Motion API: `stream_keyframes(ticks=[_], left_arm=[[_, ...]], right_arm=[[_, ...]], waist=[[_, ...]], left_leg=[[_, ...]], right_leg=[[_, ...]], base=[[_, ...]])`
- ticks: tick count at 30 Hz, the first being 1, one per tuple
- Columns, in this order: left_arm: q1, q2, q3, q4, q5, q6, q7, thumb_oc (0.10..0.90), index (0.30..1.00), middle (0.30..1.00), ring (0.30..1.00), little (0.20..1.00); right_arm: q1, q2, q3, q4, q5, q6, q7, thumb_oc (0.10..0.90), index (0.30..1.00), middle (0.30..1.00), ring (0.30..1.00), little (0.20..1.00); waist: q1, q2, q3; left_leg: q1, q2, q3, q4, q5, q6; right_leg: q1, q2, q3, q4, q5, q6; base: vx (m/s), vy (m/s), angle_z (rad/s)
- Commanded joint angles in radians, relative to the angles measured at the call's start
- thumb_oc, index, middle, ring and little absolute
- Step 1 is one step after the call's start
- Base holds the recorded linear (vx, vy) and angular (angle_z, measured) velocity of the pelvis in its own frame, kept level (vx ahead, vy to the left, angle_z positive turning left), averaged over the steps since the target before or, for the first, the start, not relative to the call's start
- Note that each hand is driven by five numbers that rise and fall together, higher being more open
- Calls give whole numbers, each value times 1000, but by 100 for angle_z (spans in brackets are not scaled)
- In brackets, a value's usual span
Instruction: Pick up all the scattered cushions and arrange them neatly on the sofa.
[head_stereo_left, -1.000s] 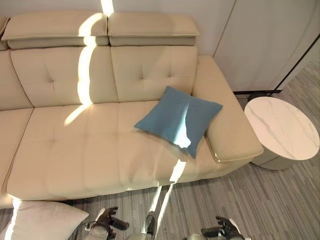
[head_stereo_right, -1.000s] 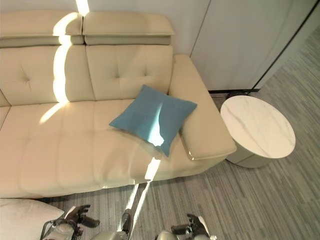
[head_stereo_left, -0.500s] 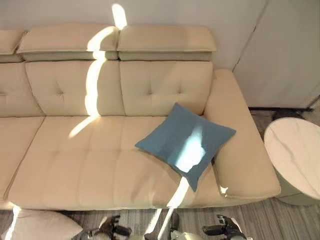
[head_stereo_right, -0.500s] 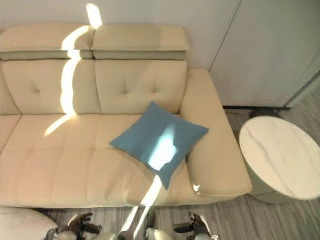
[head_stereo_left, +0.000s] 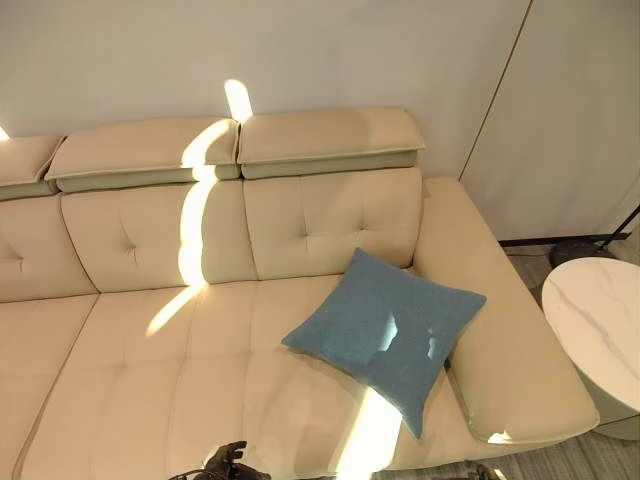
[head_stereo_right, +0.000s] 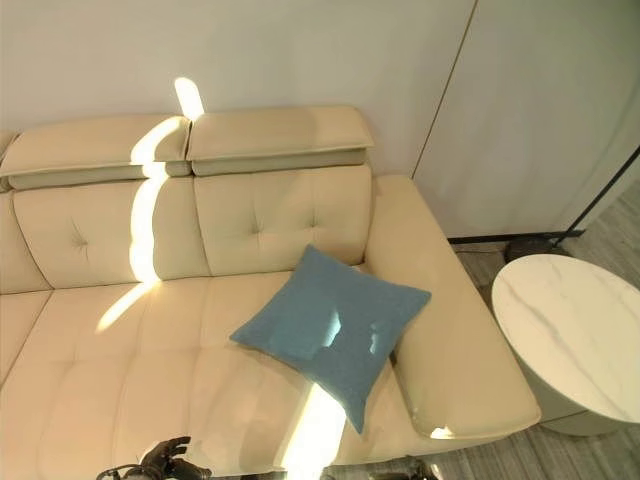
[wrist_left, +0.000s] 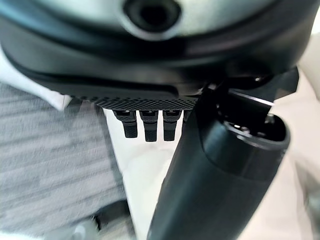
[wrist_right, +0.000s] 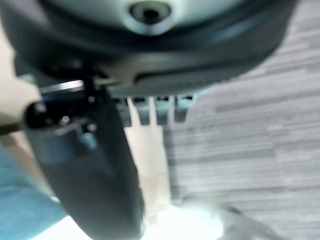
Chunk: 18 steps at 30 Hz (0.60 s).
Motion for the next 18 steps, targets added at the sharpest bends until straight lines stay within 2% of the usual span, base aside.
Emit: stream_keyframes(ticks=[1,5,6,8,10,14,18], left_arm=[[-79,58,46,-54,-60,-57,20,800,900,900,900,900],[-81,112,79,-154,-101,-74,26,800,900,900,900,900],[-85,141,97,-220,-122,-83,33,800,900,900,900,900],[-82,151,104,-250,-129,-85,32,800,900,900,900,900],[-71,181,118,-352,-132,-94,38,800,900,900,900,900],[-70,196,123,-415,-109,-93,46,800,900,900,900,900],[-100,202,115,-436,-101,-90,60,800,900,900,900,900]], right_arm=[[-60,-123,-39,-37,35,-56,-27,800,900,900,900,900],[-59,-176,-75,-105,48,-64,-26,800,900,900,900,900],[-58,-212,-94,-161,50,-71,-27,800,900,900,900,900],[-54,-224,-100,-185,46,-71,-26,800,900,900,900,900],[-31,-262,-141,-311,45,-77,-30,800,900,900,900,900],[-6,-255,-181,-421,81,-94,-27,800,900,900,900,900],[-32,-218,-175,-401,165,-106,-20,800,900,900,900,900]], waist=[[28,-60,7],[27,-57,5],[26,-57,4],[26,-56,4],[20,-54,0],[10,-51,-7],[7,-49,-6]], left_leg=[[1,15,2,18,-89,-18],[5,11,2,10,-88,-16],[6,9,1,6,-88,-15],[8,9,3,5,-89,-15],[13,9,6,2,-94,-13],[22,9,14,2,-103,-13],[23,9,15,2,-106,-12]], right_leg=[[-52,-12,10,5,-39,67],[-53,-17,10,5,-37,74],[-54,-19,11,5,-36,77],[-53,-19,11,5,-37,78],[-49,-22,12,5,-38,81],[-44,-23,18,5,-40,86],[-46,-24,21,5,-38,87]], base=[[9,40,-3],[4,33,-2],[0,0,0],[0,0,0],[26,43,-1],[32,27,-2],[4,2,-1]])
